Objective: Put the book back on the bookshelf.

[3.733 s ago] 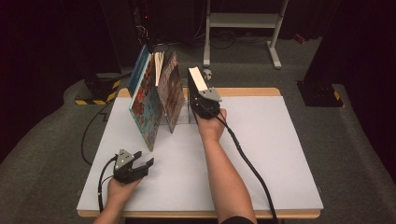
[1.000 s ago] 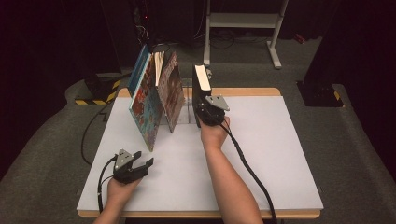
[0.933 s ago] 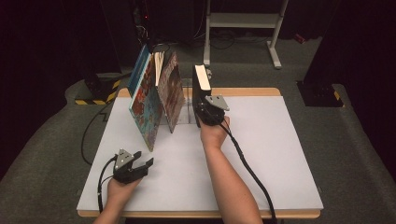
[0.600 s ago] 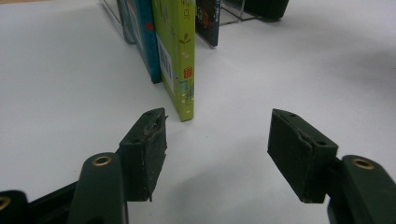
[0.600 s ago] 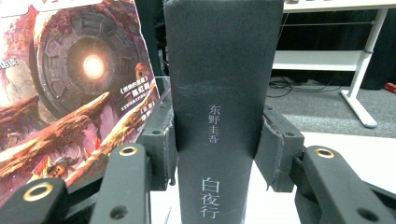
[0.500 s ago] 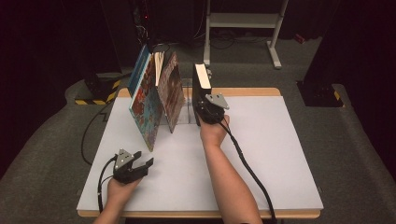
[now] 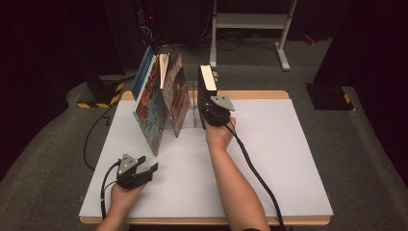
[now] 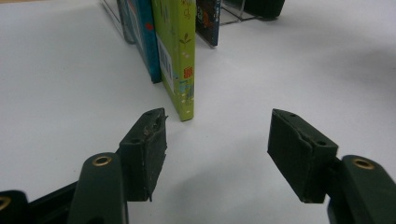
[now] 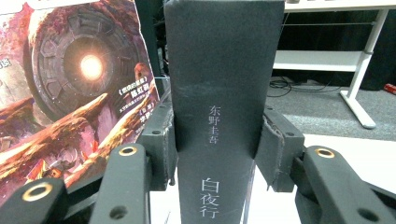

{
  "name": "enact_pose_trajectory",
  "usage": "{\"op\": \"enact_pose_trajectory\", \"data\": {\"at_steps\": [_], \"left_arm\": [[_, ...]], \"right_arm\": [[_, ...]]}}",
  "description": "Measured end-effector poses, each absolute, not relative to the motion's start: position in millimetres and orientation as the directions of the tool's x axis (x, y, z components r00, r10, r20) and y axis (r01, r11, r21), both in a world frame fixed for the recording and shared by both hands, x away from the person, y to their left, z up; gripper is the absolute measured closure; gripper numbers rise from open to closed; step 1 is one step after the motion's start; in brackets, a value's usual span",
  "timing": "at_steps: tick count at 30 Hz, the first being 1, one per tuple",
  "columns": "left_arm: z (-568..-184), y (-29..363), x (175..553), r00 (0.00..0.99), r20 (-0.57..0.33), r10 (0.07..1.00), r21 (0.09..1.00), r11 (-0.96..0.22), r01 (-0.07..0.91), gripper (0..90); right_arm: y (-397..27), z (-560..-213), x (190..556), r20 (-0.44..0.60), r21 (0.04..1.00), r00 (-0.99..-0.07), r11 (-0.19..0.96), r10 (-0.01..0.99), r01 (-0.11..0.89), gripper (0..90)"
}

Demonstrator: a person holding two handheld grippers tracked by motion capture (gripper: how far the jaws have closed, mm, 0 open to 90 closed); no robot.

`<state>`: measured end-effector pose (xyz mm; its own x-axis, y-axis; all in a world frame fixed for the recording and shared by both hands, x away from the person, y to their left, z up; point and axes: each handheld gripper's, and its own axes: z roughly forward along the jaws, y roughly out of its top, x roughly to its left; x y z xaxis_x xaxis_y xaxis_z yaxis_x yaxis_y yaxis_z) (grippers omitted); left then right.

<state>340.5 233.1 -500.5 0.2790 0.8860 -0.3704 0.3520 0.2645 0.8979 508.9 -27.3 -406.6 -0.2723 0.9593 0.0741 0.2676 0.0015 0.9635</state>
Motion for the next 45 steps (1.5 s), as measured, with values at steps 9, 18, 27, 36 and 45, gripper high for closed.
{"op": "enact_pose_trajectory", "data": {"at_steps": [9,18,27,36,45], "left_arm": [[-500.5,233.1,340.5,0.278,-0.370,0.886,0.898,0.265,0.352,37.3],[-500.5,233.1,340.5,0.279,-0.370,0.886,0.898,0.264,0.352,37.3],[-500.6,233.1,340.6,0.278,-0.370,0.887,0.898,0.263,0.353,37.3],[-500.6,233.3,340.8,0.279,-0.369,0.887,0.897,0.262,0.356,37.3],[-500.6,233.1,340.8,0.278,-0.370,0.887,0.897,0.263,0.356,37.3]], "right_arm": [[-27.6,-406.9,509.4,0.075,0.964,-0.275,0.001,0.959,0.266,52.2],[-27.3,-407.0,509.2,0.073,0.964,-0.282,0.005,0.957,0.266,51.3],[-29.3,-405.5,509.3,0.082,0.961,-0.301,0.005,0.950,0.277,47.1],[-29.4,-404.6,507.9,0.080,0.959,-0.318,0.013,0.945,0.281,42.0],[-31.0,-401.7,506.6,0.082,0.961,-0.331,0.014,0.940,0.278,37.4]]}}
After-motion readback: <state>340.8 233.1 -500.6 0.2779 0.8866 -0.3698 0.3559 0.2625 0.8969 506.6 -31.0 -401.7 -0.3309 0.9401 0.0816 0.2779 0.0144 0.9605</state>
